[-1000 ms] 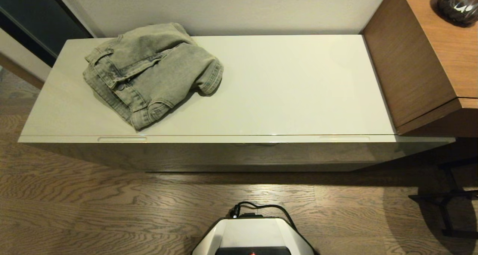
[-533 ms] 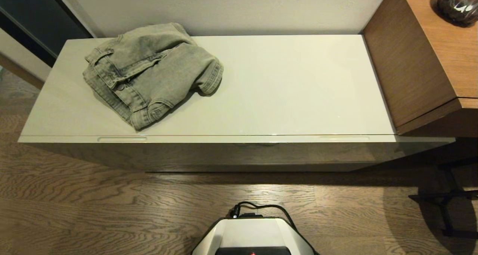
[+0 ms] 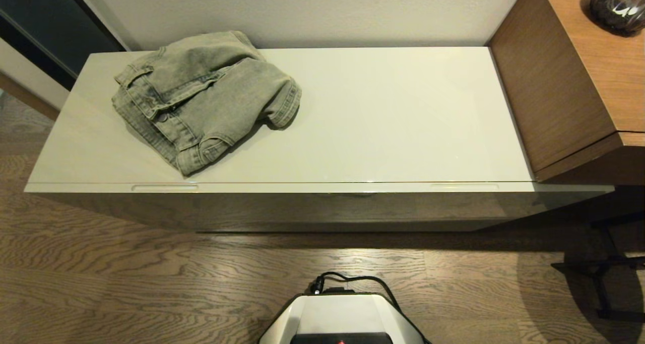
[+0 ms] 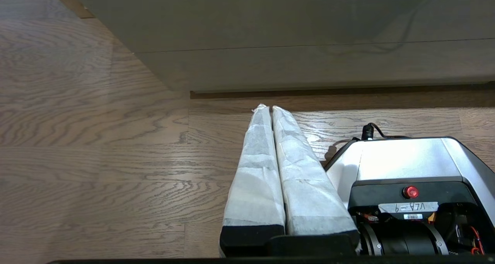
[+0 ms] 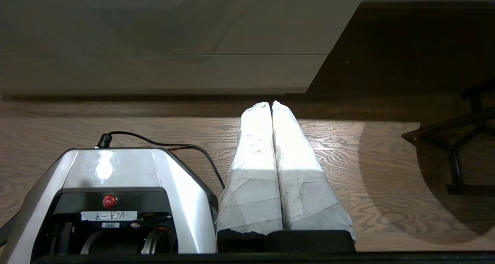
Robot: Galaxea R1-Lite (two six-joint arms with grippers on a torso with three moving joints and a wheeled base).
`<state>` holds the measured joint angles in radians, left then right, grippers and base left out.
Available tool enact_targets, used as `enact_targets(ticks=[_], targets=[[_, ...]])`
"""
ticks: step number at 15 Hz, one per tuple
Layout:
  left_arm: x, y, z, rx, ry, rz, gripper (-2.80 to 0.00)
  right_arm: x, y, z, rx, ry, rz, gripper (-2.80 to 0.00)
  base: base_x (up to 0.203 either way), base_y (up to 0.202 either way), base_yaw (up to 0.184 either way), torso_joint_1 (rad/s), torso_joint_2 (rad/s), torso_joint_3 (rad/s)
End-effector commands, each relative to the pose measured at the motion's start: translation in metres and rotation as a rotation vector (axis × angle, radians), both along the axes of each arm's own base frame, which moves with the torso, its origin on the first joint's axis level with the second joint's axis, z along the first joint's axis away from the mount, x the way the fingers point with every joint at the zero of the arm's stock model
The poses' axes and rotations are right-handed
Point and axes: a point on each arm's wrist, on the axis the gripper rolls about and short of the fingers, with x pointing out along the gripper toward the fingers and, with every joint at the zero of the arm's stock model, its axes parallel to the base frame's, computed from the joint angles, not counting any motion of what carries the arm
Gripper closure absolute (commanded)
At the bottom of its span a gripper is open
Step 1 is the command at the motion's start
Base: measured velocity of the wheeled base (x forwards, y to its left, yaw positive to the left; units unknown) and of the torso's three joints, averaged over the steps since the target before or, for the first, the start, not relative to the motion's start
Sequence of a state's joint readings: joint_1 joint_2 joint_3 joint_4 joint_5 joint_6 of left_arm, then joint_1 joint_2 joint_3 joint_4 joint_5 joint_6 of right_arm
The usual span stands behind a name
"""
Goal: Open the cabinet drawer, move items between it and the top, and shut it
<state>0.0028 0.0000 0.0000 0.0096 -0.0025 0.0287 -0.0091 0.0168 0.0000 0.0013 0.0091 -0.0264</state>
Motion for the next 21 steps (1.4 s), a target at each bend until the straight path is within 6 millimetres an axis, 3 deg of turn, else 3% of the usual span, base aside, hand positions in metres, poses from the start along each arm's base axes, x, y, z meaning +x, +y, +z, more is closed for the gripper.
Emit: enact_targets(ticks=[1, 21], targets=[[0.0001, 0.0, 0.0001, 0.0, 0.001, 0.0, 0.0, 0.0003, 0.0, -0.0004, 0.0, 0.005, 0.0, 0.0, 0.0, 0.0, 0.0, 0.0, 0.0, 0.0], [0.0001, 0.0, 0.0001, 0.0, 0.001, 0.001, 0.0, 0.0002, -0.0001, -0.0004, -0.007, 0.008, -0.003, 0.0, 0.0, 0.0, 0.0, 0.0, 0.0, 0.0]])
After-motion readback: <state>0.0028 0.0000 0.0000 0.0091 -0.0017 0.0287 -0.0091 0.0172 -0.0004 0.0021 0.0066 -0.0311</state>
